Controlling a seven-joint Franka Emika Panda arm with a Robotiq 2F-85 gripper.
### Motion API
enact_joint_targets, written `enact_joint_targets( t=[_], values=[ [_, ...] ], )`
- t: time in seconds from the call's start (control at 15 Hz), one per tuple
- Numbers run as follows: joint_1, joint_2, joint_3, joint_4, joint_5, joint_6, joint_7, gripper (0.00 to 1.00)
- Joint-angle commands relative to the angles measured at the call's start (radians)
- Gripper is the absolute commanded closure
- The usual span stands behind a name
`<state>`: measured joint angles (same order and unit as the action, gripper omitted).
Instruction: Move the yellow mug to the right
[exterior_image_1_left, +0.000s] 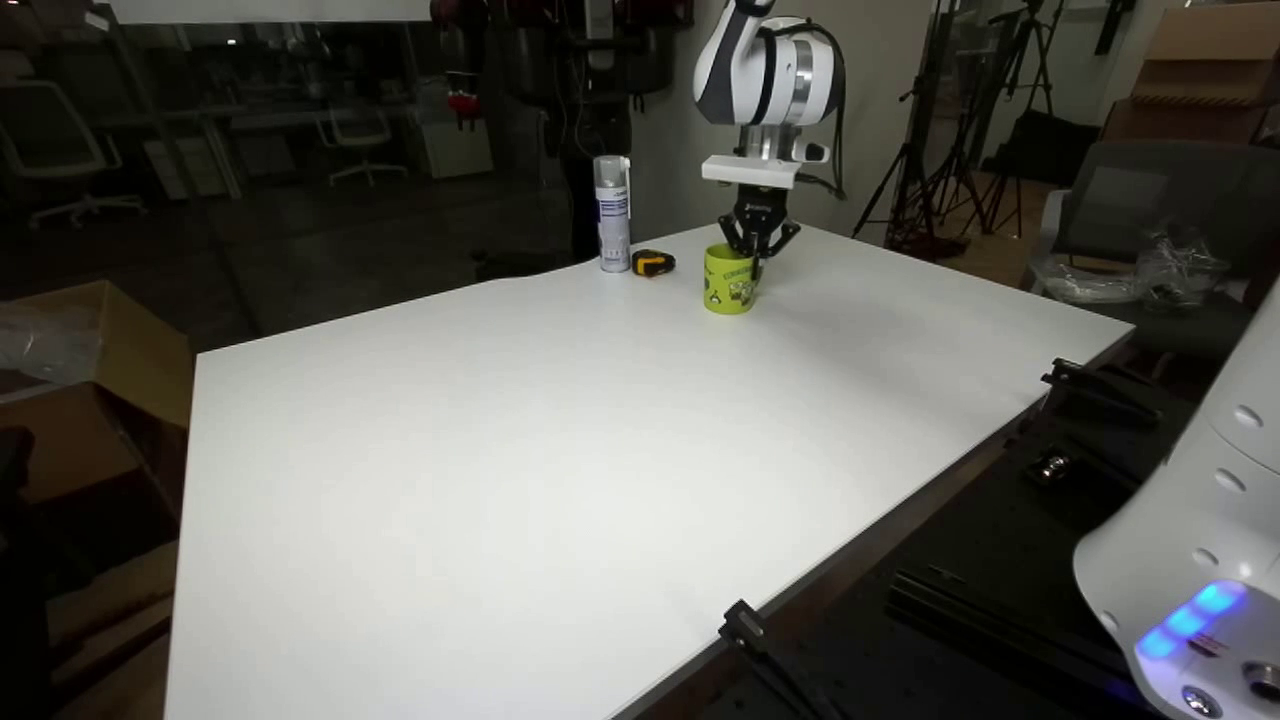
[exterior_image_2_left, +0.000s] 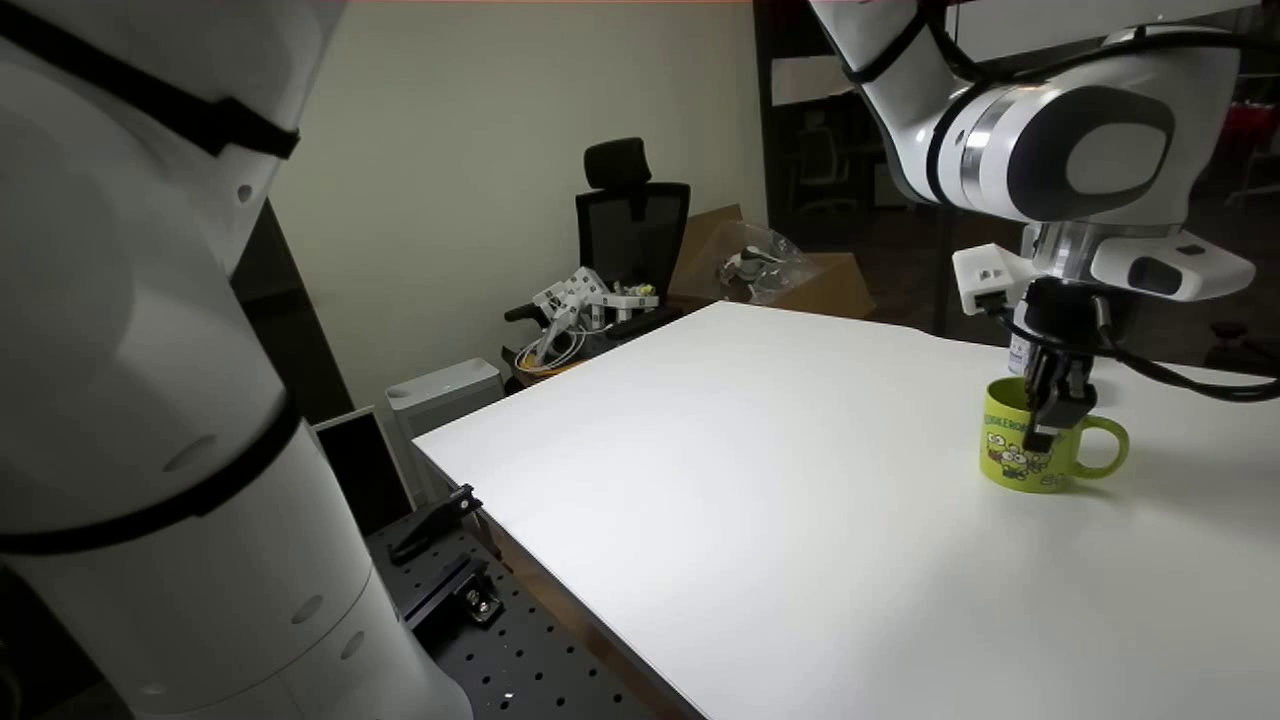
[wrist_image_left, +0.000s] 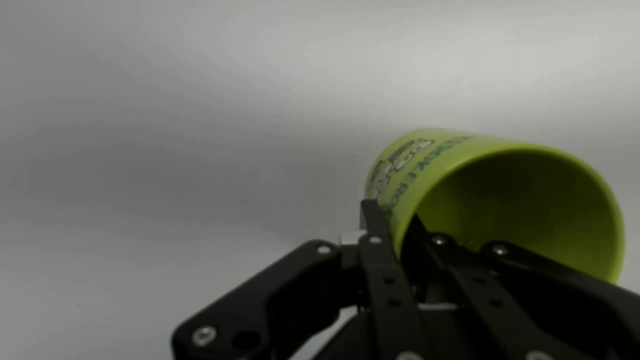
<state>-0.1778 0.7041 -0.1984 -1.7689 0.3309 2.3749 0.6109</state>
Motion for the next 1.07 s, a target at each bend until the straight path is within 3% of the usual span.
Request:
enact_joint_targets(
  t=[0.0, 0.13, 0.67, 1.0],
  values=[
    [-0.005, 0.005, 0.002, 0.043, 0.03, -0.043, 0.05, 0.64],
    [-0.007, 0.001, 0.003, 0.043, 0.04, -0.045, 0.057, 0.57],
    [-0.003, -0.052, 0.005, 0.013, 0.056, -0.014, 0.049, 0.03],
    [0.005, -0.146, 0.029, -0.058, 0.058, -0.006, 0.001, 0.0]
  ],
)
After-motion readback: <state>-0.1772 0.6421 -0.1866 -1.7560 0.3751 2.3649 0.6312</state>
